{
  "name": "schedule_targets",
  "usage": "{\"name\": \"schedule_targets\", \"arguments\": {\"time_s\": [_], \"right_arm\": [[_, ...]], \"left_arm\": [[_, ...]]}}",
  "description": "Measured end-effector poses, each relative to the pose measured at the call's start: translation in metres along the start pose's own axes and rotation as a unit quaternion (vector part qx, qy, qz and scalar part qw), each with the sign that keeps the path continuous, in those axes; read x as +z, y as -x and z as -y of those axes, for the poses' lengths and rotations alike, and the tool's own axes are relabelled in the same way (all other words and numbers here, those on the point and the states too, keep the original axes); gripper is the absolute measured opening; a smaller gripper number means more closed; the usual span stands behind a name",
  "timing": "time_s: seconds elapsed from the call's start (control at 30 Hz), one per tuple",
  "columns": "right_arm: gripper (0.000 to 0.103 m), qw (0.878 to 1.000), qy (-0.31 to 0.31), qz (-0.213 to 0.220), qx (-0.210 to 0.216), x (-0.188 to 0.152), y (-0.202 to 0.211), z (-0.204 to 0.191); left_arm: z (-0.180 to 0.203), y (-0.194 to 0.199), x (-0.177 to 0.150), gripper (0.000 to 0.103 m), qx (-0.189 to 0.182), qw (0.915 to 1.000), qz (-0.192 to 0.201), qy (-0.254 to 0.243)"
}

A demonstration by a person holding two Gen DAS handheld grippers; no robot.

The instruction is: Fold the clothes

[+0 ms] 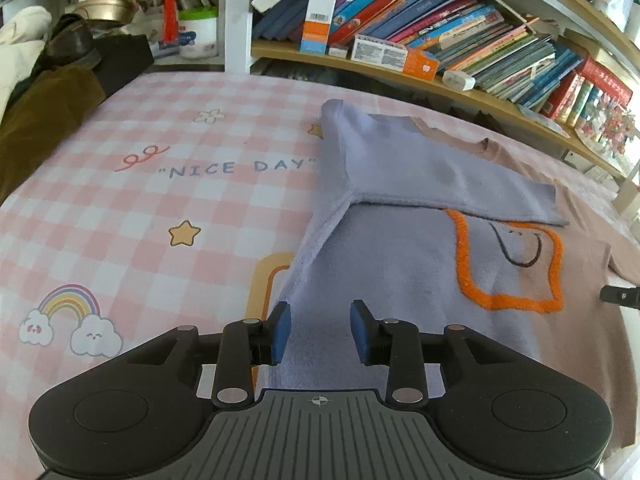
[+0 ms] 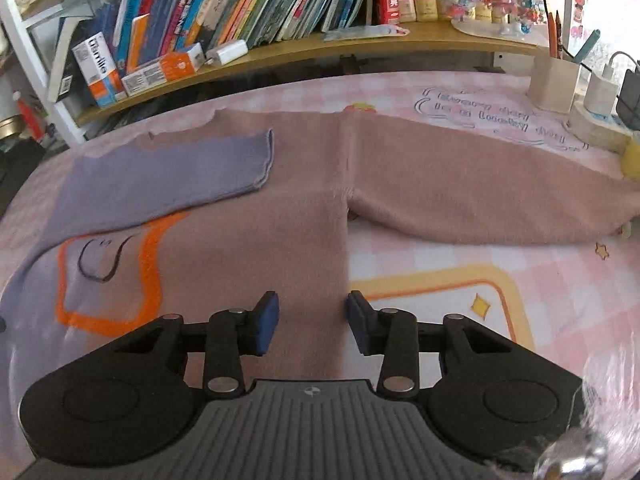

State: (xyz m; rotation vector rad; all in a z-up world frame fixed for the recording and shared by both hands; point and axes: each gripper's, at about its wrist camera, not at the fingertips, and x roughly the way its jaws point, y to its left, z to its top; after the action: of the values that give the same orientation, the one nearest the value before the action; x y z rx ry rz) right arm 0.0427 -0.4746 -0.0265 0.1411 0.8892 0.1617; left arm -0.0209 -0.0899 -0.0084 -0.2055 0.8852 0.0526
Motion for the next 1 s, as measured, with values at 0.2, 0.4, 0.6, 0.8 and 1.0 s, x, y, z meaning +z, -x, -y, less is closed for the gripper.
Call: {"name": "schedule_targets", "arguments": {"time_s": [0.2, 0.4, 0.6, 0.8, 1.0], "right_arm": [[0.009, 1.0, 0.03, 0.005, -0.003, 0.014, -0.018, -0.01], [0.008, 0.997, 0.071, 0.026, -0.02, 0.045, -0.051, -0.036], [0.008, 0.996, 0.084, 0.031, -0.023, 0.046, -0.053, -0.034], [0.009, 0.999, 0.044, 0.005, -0.01, 0.023, -0.025, -0.021], [0.014, 1.0, 0.029, -0.008, -0.006, -0.001, -0.001, -0.017]], "left_arm": [[-0.005, -0.008, 0.001, 0.008, -0.013, 0.9999, -0.005, 0.003], [-0.004, -0.018, 0.013, 0.005, -0.009, 0.9999, -0.005, 0.001], [-0.002, -0.023, 0.02, 0.005, -0.012, 0.9999, -0.003, -0.005], [-0.011, -0.018, 0.018, 0.004, -0.016, 0.9999, -0.002, 0.007], [-0.015, -0.017, 0.017, 0.005, -0.021, 0.9997, -0.007, 0.007]]}}
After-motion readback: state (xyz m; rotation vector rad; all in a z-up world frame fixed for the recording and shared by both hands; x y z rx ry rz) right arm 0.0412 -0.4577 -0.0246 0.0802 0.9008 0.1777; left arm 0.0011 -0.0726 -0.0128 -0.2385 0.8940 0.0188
